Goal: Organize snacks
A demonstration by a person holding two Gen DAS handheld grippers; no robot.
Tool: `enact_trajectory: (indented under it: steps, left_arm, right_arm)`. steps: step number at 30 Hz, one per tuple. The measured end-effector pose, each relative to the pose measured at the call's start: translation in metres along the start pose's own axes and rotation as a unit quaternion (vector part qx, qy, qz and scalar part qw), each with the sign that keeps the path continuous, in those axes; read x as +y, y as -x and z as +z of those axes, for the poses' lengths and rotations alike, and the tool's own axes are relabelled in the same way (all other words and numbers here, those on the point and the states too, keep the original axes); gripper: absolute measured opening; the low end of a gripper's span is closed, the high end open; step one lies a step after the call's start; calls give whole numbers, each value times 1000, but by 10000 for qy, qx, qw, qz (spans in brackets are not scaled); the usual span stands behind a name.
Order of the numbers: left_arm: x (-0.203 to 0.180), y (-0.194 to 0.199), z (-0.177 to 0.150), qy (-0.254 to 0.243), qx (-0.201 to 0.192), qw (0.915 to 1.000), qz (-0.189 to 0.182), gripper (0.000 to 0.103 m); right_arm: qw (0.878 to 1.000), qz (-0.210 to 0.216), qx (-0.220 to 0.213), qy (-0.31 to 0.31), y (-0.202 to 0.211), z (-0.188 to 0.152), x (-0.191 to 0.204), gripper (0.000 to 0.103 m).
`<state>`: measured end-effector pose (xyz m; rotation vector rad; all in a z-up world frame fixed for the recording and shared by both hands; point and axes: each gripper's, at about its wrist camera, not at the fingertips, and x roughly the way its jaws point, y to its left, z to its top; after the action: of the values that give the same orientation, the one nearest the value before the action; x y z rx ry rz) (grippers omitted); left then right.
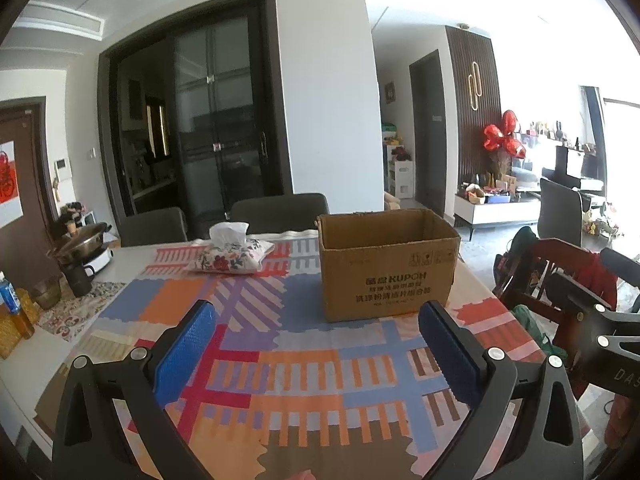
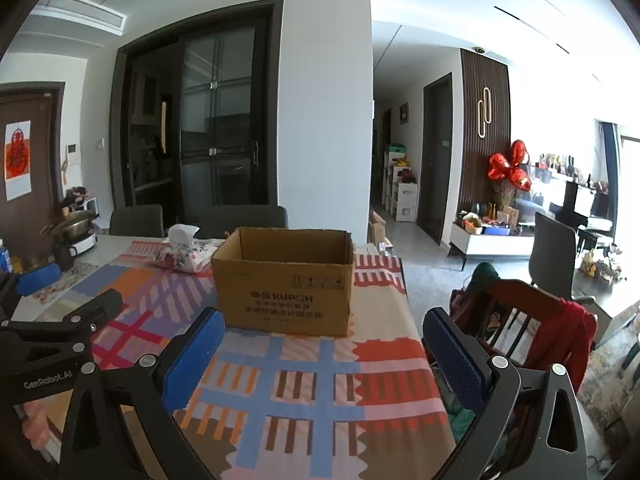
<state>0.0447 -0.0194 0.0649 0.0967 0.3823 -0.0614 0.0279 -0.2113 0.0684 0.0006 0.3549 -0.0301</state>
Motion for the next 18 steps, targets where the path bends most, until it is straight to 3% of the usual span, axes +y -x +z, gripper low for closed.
enact_trajectory:
  steps: [18]
  left_arm:
    - [-7, 4, -4, -86, -91, 9999, 6, 103]
  right_arm:
    - [9999, -19, 33, -160, 0, -10, -8, 101]
